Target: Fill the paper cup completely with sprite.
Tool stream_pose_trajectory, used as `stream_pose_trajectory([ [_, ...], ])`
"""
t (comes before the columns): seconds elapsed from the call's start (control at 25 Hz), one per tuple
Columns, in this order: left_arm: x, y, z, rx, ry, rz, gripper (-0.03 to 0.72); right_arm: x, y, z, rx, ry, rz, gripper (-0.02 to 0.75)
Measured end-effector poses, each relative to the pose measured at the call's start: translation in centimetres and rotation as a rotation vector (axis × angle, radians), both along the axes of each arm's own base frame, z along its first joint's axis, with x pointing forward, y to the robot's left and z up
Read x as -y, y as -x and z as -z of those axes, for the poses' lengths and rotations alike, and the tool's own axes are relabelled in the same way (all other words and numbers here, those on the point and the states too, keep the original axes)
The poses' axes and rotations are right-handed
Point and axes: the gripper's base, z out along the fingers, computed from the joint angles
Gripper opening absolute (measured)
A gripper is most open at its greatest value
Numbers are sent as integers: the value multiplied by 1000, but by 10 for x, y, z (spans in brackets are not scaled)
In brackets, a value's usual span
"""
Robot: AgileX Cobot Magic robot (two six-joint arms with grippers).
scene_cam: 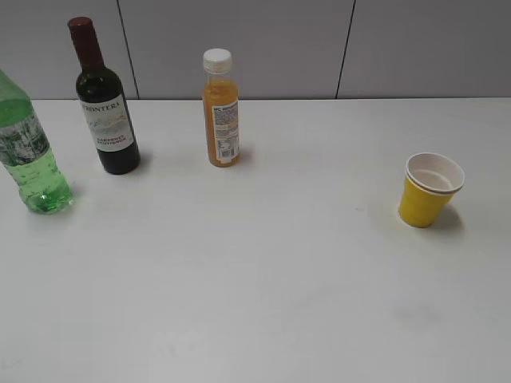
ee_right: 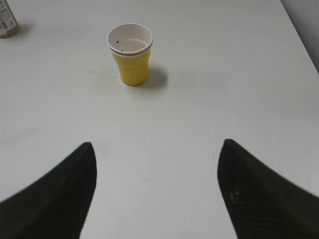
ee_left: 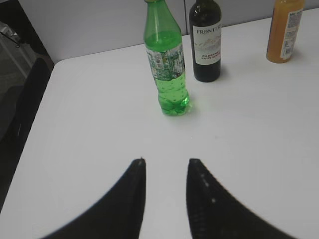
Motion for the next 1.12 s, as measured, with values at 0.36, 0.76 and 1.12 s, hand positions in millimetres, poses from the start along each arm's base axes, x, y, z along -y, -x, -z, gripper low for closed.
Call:
stream_pose_trajectory([
  [0.36,0,0,0,0,0,0,228,0,0,0,0,0,0,584],
  [0.76,0,0,0,0,0,0,228,0,0,0,0,0,0,685],
  [1.12,0,0,0,0,0,0,228,-1,0,0,0,-5,-5,690],
])
